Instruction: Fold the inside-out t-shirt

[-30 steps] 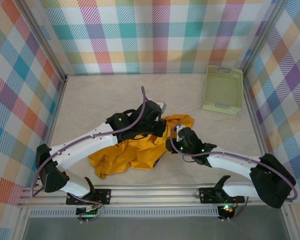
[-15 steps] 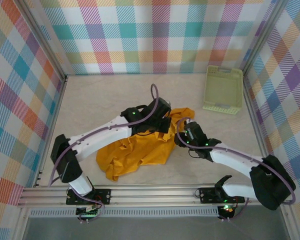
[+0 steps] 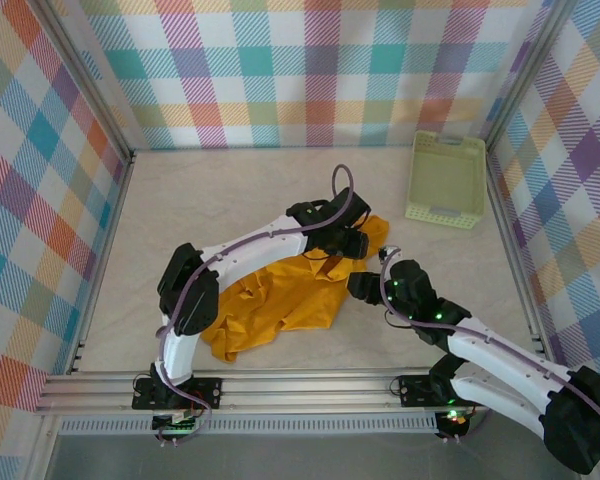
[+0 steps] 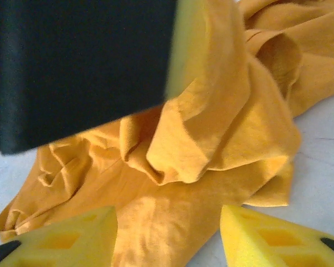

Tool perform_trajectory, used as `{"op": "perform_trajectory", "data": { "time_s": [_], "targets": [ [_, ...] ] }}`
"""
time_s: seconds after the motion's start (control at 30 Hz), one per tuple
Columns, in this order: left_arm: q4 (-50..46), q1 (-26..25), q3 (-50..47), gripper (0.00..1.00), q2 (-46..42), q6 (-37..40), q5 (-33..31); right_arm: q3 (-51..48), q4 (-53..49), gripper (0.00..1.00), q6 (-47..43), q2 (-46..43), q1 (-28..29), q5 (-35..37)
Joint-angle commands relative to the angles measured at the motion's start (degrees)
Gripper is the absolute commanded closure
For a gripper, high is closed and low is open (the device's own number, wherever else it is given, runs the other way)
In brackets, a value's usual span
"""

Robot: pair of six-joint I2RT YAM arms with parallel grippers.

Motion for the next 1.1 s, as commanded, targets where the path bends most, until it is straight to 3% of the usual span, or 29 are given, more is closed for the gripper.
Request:
{"op": "perform_trajectory", "data": {
  "time_s": [0.0,0.13,0.23,0.33,0.5,0.67,0.87,1.07],
  "targets": [
    [1.75,0.43,-5.99,0.42,-9.92,0.77,-3.12,1.38,6.13,0.51,-2.23,2.26,1.01,-5.22],
    [7.2,0.99,-19.72,0.33,-21.39,0.18,-7.12,8.94,1.81,0.57,-6.15,9.53,2.88,-5.38],
    [9.07,3.67,-28.74,0.33,-27.13,-2.29,-8.37,15.38,-2.17,0.6,-8.43,16.89,2.88,-4.74],
    [12.35,6.31,-35.7,0.35,-29.28,-3.51,-5.11,21.73,-6.87,0.62,-10.44,24.63,2.92,-3.15],
    [19.39,6.47,-42.19,0.37,-28.82,-3.6,-1.76,28.98,-12.5,0.67,-12.58,33.51,2.66,1.0],
    [29.09,6.0,-45.27,0.38,-26.29,-4.46,4.34,28.92,-14.47,0.68,-12.12,35.05,1.85,3.87],
    [33.3,4.04,-42.6,0.37,-18.21,-4.84,7.1,25.9,-12.89,0.67,-10.65,34.15,0.9,3.46],
    [31.89,3.87,-38.94,0.43,-12.76,-6.35,2.43,23.56,-11.19,0.6,-10.25,31.16,0.72,2.49]
  ]
}}
